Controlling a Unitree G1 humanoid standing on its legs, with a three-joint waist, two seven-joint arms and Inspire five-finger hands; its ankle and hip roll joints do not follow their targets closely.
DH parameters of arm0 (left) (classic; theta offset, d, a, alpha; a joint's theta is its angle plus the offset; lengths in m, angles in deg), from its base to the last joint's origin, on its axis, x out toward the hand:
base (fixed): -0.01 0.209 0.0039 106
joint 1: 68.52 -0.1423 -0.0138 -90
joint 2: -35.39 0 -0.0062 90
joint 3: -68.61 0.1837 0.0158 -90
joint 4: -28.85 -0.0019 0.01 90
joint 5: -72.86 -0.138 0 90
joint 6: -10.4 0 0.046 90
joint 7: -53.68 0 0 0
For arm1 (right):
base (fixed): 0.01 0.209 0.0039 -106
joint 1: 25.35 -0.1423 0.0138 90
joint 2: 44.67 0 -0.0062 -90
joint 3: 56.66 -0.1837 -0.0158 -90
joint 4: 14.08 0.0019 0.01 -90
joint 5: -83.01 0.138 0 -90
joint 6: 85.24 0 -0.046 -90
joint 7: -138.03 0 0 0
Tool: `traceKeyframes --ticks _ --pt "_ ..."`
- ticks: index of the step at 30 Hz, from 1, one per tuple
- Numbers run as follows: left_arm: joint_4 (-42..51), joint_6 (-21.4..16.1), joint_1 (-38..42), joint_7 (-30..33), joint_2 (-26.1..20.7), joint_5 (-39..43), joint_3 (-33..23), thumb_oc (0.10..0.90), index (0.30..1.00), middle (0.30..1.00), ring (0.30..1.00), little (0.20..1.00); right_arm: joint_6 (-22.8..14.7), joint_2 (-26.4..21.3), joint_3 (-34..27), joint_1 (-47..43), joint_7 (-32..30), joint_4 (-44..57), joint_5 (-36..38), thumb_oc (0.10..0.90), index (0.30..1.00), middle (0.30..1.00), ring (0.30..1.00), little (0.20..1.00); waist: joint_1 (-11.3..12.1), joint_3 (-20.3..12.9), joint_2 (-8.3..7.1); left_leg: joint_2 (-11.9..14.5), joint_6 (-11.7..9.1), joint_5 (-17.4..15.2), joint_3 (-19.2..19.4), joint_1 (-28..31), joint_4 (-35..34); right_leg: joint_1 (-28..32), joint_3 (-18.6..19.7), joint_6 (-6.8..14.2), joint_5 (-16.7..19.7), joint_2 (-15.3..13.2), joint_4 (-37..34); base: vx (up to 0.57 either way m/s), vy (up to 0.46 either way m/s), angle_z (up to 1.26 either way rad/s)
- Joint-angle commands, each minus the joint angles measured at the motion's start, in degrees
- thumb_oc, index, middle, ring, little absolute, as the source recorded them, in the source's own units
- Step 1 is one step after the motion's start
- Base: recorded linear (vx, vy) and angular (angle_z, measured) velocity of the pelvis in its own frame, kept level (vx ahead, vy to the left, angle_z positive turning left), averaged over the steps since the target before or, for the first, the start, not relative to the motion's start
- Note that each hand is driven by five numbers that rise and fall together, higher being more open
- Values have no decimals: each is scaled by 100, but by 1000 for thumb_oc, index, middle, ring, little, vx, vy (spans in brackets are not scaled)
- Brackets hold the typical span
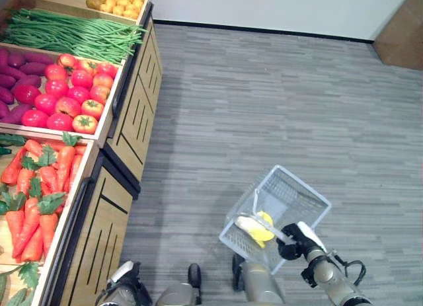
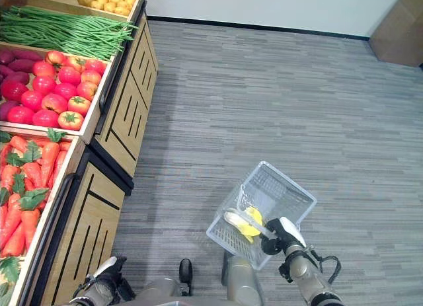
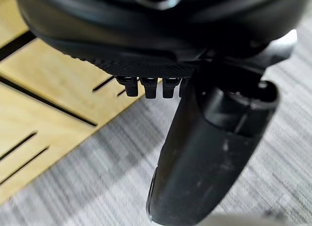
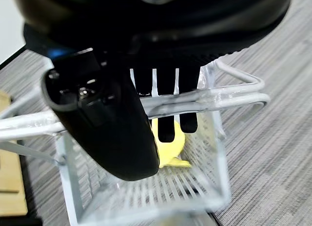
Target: Get the vegetables into the basket
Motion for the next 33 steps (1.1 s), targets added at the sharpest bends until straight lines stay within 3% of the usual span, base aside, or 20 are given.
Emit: traceKeyframes --ticks 1,6,11,13,14,18,19,23,25,28,33 --pt "81 -66 -31 79 -170 -138 -179 900 1000 1000 1000 1000 -151 -383 -259 -4 -126 408 23 400 300 300 300 300 -132 -68 -92 128 -513 -425 -214 54 526 159 228 242 1201 -46 -467 295 -77 52" --pt "109 -62 -147 95 -133 -116 -218 900 1000 1000 1000 1000 -146 -431 -272 83 -66 494 -26 400 300 300 300 300 -122 -194 -99 181 -599 -558 -369 251 588 338 82 171 1141 25 -411 217 -92 52" --pt "73 -44 -198 146 -121 -3 -283 900 1000 1000 1000 1000 -213 -506 -291 138 -71 419 53 400 300 300 300 300 -117 -328 -26 480 -834 -445 -659 299 857 469 -154 -33 857 260 -280 291 -225 29" --pt "122 -50 -200 147 -106 -1 -255 900 1000 1000 1000 1000 -228 -582 -326 196 -79 459 62 400 300 300 300 300 -115 -347 3 625 -948 -366 -681 248 1063 535 -259 -115 708 335 -263 217 -203 23" --pt "145 -49 -143 155 -91 7 -197 900 1000 1000 1000 1000 -229 -651 -343 211 -122 413 54 400 300 300 300 300 -112 -314 -1 739 -1072 -155 -626 48 1542 651 -352 -227 573 374 -238 182 -177 22" --pt "276 -55 -49 157 -65 49 -67 900 1000 1000 1000 1000 -193 -716 -458 330 -152 439 85 400 300 300 300 300 -132 -211 6 899 -1127 170 -368 -427 2034 846 -544 -343 363 312 -203 118 -117 32" --pt "347 -41 36 196 -66 60 -27 900 1000 1000 1000 1000 -178 -751 -553 409 -207 474 121 400 300 300 300 300 -129 -133 -32 1002 -1079 154 -61 -738 1810 981 -675 -332 302 190 -263 86 -41 53" --pt "382 -31 112 241 -81 11 39 900 1000 1000 1000 1000 -160 -744 -606 422 -280 452 127 400 300 300 300 300 -98 -93 -41 998 -1042 135 228 -1153 1284 1131 -754 -267 230 63 -397 102 33 51" --pt "324 -2 160 312 -98 -55 41 900 1000 1000 1000 1000 -174 -724 -575 425 -333 405 107 400 300 300 300 300 -21 -76 21 1181 -1148 728 567 -1586 846 1345 -777 -272 146 77 -478 209 113 11" --pt "299 -5 99 322 -117 -73 -3 900 1000 1000 1000 1000 -179 -665 -530 445 -329 385 51 400 300 300 300 300 66 -117 50 1206 -1176 986 731 -1562 507 1556 -712 -242 42 96 -511 294 187 -2" --pt "300 -7 -46 294 -134 -128 -32 900 1000 1000 1000 1000 -112 -533 -447 420 -261 245 -89 400 300 300 300 300 140 -249 32 980 -979 780 816 -1401 452 1802 -581 -93 -108 -111 -372 227 203 -25"
